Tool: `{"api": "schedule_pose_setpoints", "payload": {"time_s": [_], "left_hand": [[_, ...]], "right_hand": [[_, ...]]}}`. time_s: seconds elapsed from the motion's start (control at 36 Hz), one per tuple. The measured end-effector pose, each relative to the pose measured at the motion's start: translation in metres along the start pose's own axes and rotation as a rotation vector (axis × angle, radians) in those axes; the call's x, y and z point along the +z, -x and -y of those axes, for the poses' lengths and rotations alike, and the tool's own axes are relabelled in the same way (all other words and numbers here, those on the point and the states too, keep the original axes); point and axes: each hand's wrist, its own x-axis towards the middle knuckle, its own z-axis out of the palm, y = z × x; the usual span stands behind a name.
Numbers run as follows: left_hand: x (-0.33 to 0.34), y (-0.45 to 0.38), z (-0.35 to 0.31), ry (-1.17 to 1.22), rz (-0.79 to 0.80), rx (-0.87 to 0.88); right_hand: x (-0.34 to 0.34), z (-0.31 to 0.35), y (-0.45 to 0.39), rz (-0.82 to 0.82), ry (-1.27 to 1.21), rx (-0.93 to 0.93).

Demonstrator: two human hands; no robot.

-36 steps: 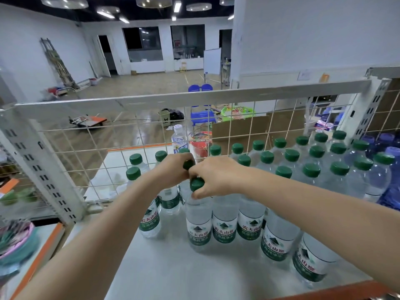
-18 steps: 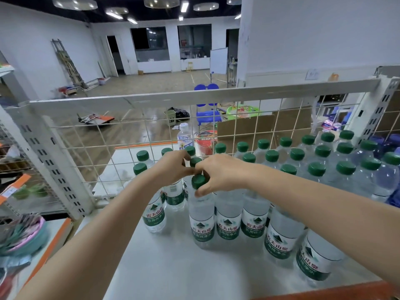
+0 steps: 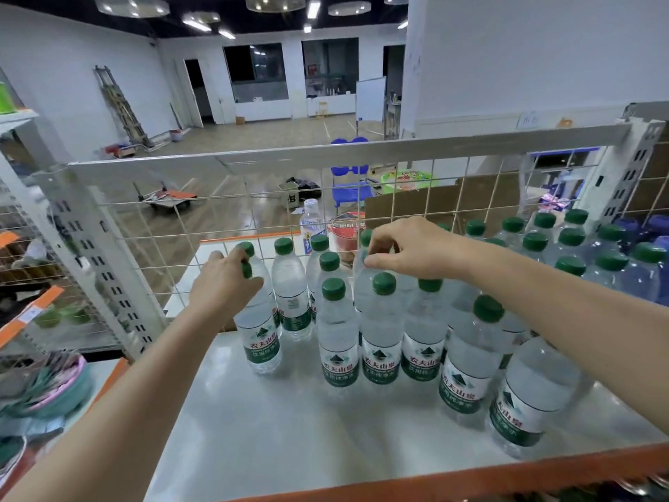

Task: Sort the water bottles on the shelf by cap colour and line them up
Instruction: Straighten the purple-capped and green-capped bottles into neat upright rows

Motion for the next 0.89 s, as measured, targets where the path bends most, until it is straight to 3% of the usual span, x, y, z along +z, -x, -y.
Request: {"api": "schedule_pose_setpoints", "payload": {"time_s": [0.31,0.53,0.67,0.89], "left_hand": [[0.006,0.007,-0.001,-0.056,-0.047,-0.049],[-0.007,0.036,-0.029,-0.024,-0.099,-0.03],[-0.018,0.06,-0.055,-0.058,-0.034,-0.026],[-0.016,0.105,-0.103,-0.073,0.024,-0.033]], "right_hand": [[-0.021,-0.033,0.042,0.023,0.056,0.122],[-0.039,-0.047,0.069,0.303,0.155,0.23],[-0.033,-0.058,0.077,0.45,0.216,0.239],[-0.025,-0.08,0.088,0.327,0.089,0.086]]}}
